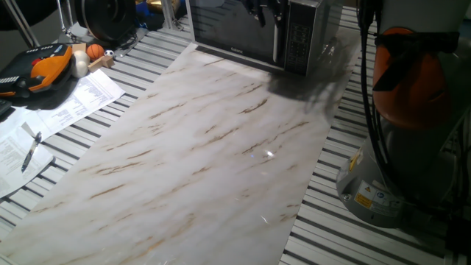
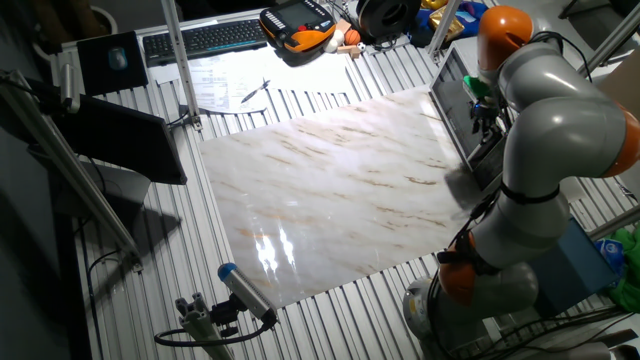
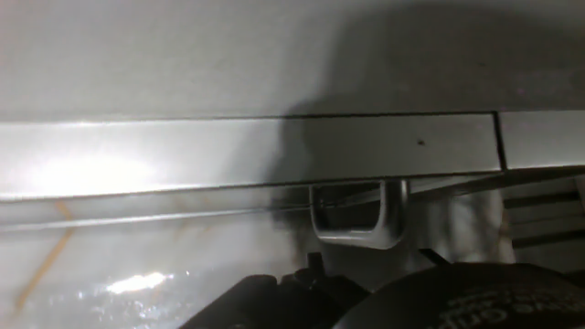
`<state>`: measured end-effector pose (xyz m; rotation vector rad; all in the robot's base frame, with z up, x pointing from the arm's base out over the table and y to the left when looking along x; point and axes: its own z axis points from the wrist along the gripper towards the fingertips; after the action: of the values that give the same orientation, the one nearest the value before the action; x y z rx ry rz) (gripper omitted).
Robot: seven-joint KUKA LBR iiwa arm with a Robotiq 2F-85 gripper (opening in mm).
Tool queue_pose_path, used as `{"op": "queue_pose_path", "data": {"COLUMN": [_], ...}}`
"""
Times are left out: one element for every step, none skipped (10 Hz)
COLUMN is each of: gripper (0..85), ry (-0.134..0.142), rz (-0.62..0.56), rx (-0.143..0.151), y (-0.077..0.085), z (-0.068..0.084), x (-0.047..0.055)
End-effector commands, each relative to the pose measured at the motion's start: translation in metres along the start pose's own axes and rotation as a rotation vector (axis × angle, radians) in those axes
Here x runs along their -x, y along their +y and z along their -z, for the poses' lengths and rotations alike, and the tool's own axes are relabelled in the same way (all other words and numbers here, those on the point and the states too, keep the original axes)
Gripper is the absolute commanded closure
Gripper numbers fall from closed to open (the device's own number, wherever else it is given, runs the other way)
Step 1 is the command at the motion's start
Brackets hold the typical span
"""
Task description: Open the microwave door
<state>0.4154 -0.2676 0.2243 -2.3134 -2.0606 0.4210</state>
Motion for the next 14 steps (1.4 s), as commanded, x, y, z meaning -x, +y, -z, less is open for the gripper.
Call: {"op": "queue_pose_path", "data": {"gripper": [34.0,34.0,34.0,34.0,34.0,34.0,34.0,34.0,34.0,34.0,34.0,34.0,34.0,51.0], "ry": [0.014,0.009,0.009,0.013,0.023,0.022,0.022,0.022,0.023,0.025,0.019,0.023,0.026,0.026], "rz": [-0.089,-0.083,-0.071,-0.056,-0.049,-0.048,-0.048,-0.044,-0.034,-0.029,-0.021,-0.014,-0.012,-0.009], "rx": [-0.016,-0.009,-0.004,-0.003,0.0,0.002,0.002,0.002,0.003,0.006,0.005,0.005,0.005,0.005], "y": [0.0,0.001,0.001,0.001,0.001,0.001,0.001,0.001,0.001,0.001,0.001,0.001,0.001,0.001], "z": [0.0,-0.002,-0.003,-0.003,-0.004,-0.004,-0.004,-0.004,-0.004,-0.004,-0.004,-0.004,-0.004,-0.004], "x": [0.001,0.003,0.005,0.011,0.012,0.013,0.013,0.016,0.018,0.018,0.018,0.019,0.019,0.019]}}
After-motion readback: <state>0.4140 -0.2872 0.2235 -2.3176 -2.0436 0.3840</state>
